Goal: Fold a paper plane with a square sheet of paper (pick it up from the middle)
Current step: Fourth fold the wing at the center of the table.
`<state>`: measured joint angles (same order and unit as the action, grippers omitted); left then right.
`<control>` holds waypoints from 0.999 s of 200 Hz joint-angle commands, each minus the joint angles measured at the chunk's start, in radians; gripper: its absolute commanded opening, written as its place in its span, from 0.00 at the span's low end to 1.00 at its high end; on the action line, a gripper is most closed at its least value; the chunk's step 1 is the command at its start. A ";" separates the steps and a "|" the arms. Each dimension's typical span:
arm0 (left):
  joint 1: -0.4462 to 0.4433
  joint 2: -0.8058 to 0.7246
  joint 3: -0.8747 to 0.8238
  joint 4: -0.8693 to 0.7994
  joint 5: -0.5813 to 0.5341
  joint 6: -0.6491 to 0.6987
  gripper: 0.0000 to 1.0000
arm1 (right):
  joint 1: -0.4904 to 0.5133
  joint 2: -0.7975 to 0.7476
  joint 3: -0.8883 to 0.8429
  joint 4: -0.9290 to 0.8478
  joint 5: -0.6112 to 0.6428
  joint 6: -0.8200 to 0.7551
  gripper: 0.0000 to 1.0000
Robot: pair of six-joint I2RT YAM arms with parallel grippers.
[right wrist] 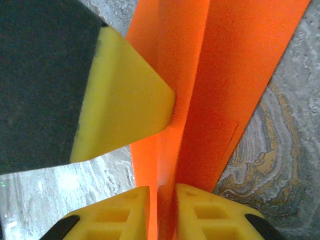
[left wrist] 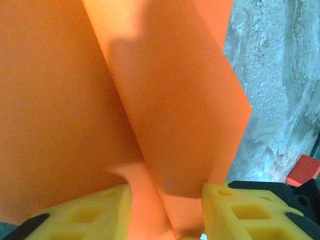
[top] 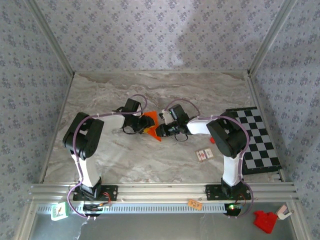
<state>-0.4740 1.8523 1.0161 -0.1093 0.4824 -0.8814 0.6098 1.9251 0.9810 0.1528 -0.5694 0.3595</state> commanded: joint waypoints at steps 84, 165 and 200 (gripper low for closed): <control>-0.021 0.080 0.062 -0.191 -0.082 0.045 0.44 | -0.009 -0.030 -0.057 -0.013 -0.021 0.117 0.21; -0.022 0.089 0.068 -0.206 -0.083 0.056 0.44 | 0.002 -0.070 -0.065 -0.020 -0.035 0.166 0.17; -0.022 0.096 0.068 -0.211 -0.079 0.058 0.45 | 0.010 -0.052 -0.057 -0.025 -0.035 0.177 0.15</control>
<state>-0.4866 1.8870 1.0973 -0.2333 0.4526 -0.8452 0.6094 1.8866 0.9260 0.1577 -0.5884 0.5129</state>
